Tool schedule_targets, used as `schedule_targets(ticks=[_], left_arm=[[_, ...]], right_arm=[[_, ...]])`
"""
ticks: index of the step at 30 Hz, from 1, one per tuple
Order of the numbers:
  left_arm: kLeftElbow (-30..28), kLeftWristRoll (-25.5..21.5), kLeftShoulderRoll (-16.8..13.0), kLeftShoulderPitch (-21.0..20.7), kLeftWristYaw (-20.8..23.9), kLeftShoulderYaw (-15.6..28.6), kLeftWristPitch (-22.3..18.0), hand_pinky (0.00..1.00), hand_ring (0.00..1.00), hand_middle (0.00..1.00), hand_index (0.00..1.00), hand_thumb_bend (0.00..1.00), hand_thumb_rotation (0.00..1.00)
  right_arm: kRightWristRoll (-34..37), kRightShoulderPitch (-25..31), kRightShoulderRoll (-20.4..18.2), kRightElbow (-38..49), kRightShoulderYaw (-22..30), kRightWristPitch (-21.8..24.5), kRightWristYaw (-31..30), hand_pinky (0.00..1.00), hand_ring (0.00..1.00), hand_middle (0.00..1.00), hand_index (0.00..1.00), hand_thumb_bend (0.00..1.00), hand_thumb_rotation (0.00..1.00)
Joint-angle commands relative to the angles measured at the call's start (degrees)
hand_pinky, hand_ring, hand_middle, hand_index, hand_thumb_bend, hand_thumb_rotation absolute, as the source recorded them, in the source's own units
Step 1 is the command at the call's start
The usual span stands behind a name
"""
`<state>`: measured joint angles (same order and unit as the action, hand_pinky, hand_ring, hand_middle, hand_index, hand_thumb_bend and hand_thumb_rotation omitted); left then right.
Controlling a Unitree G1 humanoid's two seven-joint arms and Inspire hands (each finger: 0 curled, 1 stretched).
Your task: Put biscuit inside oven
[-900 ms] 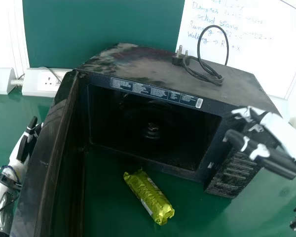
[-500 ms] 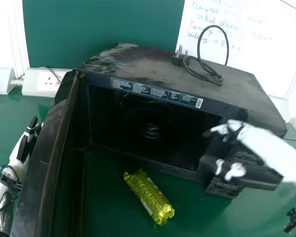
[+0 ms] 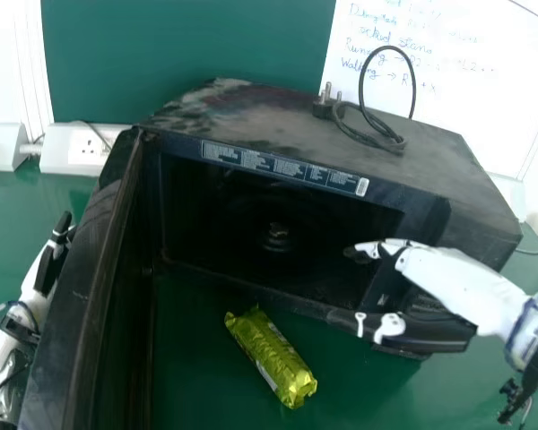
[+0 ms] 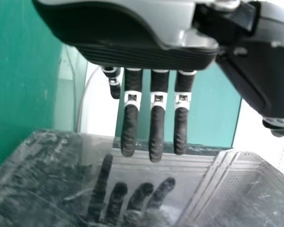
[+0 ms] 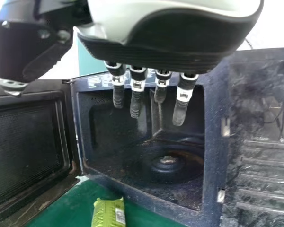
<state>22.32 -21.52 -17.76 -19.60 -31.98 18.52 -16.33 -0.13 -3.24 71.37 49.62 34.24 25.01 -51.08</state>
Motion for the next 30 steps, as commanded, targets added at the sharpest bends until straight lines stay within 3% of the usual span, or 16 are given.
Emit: schedule_targets(ticks=[1, 4, 9, 12, 16, 20, 26, 30], left_arm=[[-1.68, -0.35, 0.65, 0.24, 0.66, -0.7, 0.72, 0.27, 0.36, 0.42, 0.49, 0.52, 0.07], [-2.71, -0.16, 0.94, 0.57, 0.84, -1.02, 0.78, 0.27, 0.36, 0.42, 0.49, 0.52, 0.07], [-4.23, -0.1, 1.2, 1.17, 1.72, -1.4, 1.67, 0.28, 0.36, 0.42, 0.49, 0.52, 0.07], [-4.96, -0.49, 1.24, 1.37, 1.45, -1.48, 2.01, 0.28, 0.36, 0.43, 0.49, 0.51, 0.07], [-4.7, -0.19, 1.05, 1.33, 1.29, -1.35, 1.44, 0.27, 0.36, 0.42, 0.49, 0.51, 0.07], [-5.31, -0.02, 1.06, 1.38, 1.85, -1.46, 2.15, 0.27, 0.36, 0.42, 0.49, 0.51, 0.07], [-5.67, -0.07, 1.43, 1.42, 2.33, -1.67, 2.37, 0.27, 0.36, 0.42, 0.49, 0.51, 0.07], [-5.62, -0.12, 1.55, 1.35, 2.42, -1.74, 2.35, 0.27, 0.36, 0.42, 0.49, 0.51, 0.07]], right_arm=[[-2.25, -0.82, 1.28, 0.94, -2.09, -0.11, 0.76, 0.88, 0.94, 0.94, 1.0, 0.95, 0.52], [-4.79, -1.1, 0.74, 1.61, -4.13, 0.15, 1.68, 0.86, 0.93, 0.94, 0.98, 0.96, 0.57], [-8.96, 1.97, -3.62, 6.98, -8.97, 7.97, 4.4, 0.84, 0.92, 0.94, 0.95, 0.97, 0.59], [-13.58, 3.65, -4.49, 8.86, -15.55, 12.05, 6.88, 0.82, 0.92, 0.94, 0.95, 0.95, 0.56], [-22.78, 3.51, -5.39, 10.19, -26.77, 18.59, 10.93, 0.83, 0.91, 0.94, 0.95, 0.98, 0.65], [-32.58, 1.85, -9.08, 9.61, -37.12, 21.0, 14.81, 0.83, 0.91, 0.94, 0.94, 0.95, 0.65], [-40.9, -1.53, -14.61, 7.97, -46.67, 22.43, 11.93, 0.76, 0.95, 0.96, 0.97, 0.94, 0.62], [-44.52, -4.28, -17.57, 6.55, -50.75, 23.42, 7.24, 0.77, 0.96, 0.98, 1.0, 0.94, 0.59]])
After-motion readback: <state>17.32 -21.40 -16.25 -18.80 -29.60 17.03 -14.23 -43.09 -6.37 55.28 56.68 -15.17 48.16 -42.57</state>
